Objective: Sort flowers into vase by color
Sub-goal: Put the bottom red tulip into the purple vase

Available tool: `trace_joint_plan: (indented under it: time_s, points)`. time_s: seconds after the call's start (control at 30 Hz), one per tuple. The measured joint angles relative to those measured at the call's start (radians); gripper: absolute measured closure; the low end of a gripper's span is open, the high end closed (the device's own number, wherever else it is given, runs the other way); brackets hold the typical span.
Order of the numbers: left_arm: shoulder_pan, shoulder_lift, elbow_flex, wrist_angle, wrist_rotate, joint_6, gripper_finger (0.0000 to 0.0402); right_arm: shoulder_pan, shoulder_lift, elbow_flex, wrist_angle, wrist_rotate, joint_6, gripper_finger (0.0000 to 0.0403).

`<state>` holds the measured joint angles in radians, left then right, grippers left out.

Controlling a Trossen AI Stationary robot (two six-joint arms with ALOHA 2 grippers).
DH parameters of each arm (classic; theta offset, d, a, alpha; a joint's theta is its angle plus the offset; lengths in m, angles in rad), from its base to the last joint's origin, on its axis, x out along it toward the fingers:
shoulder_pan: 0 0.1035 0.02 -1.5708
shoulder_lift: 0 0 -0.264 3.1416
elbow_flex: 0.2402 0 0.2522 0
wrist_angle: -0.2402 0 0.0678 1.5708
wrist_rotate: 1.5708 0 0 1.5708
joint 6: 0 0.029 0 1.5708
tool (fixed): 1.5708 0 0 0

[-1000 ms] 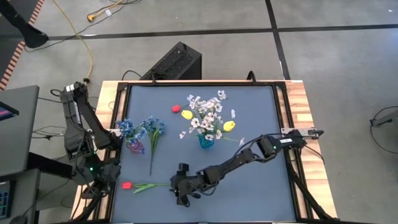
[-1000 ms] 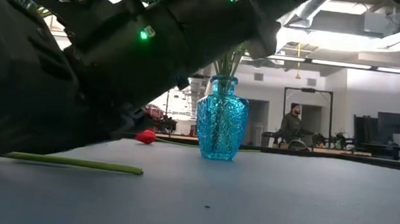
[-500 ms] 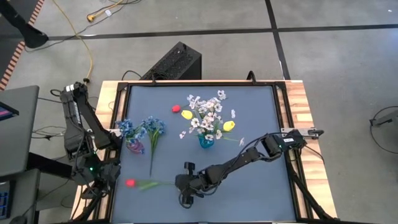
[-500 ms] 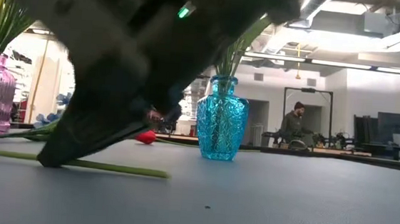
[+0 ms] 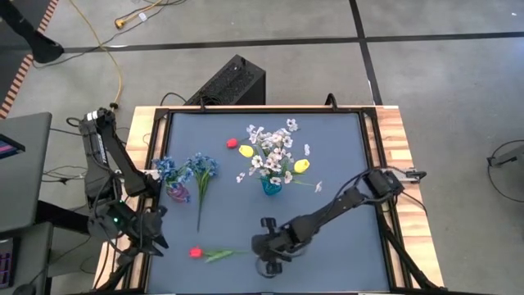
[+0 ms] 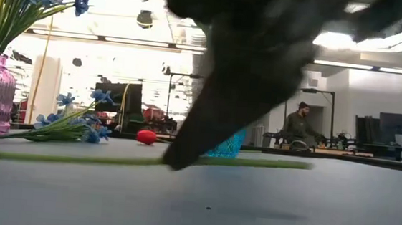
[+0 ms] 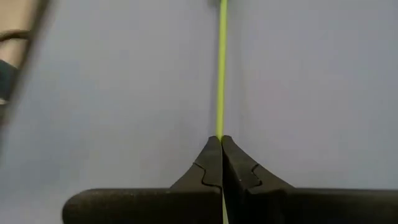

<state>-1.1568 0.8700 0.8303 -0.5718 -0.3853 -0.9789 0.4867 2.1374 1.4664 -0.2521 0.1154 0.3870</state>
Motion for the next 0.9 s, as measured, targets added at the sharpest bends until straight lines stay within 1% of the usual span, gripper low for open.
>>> trace_joint_plan:
  time_s: [0.13, 0.27, 0.37, 0.47, 0.53, 0.63, 0.77, 0.9]
  points:
    - [0.000, 0.000, 0.000, 0.096, -0.127, 0.092, 0.0291, 0.022, -0.130, -0.227, 0.292, 0.002, 0.058, 0.0384]
    - [0.006, 0.000, 0.000, 0.241, -0.302, 0.277, 0.0291, 0.028, -0.240, -0.375, 0.574, 0.001, 0.076, 0.0384]
    - [0.023, 0.000, 0.000, 0.348, -0.396, 0.430, 0.0291, 0.029, -0.304, -0.427, 0.661, -0.018, 0.075, 0.0384]
    - [0.045, -0.001, 0.000, 0.430, -0.466, 0.548, 0.0291, 0.028, -0.355, -0.434, 0.688, -0.086, 0.030, 0.0384]
    - [0.062, -0.001, 0.000, 0.458, -0.490, 0.596, 0.0291, 0.024, -0.389, -0.434, 0.725, -0.119, -0.002, 0.0384]
    - [0.089, -0.001, 0.000, 0.460, -0.482, 0.619, 0.0291, 0.013, -0.440, -0.434, 0.791, -0.141, -0.059, 0.0384]
    - [0.121, 0.000, 0.000, 0.448, -0.466, 0.620, 0.0291, -0.024, -0.494, -0.434, 0.871, -0.143, -0.144, 0.0384]
    - [0.159, 0.006, 0.000, 0.455, -0.465, 0.619, 0.0291, -0.084, -0.509, -0.433, 0.965, -0.139, -0.146, 0.0384]
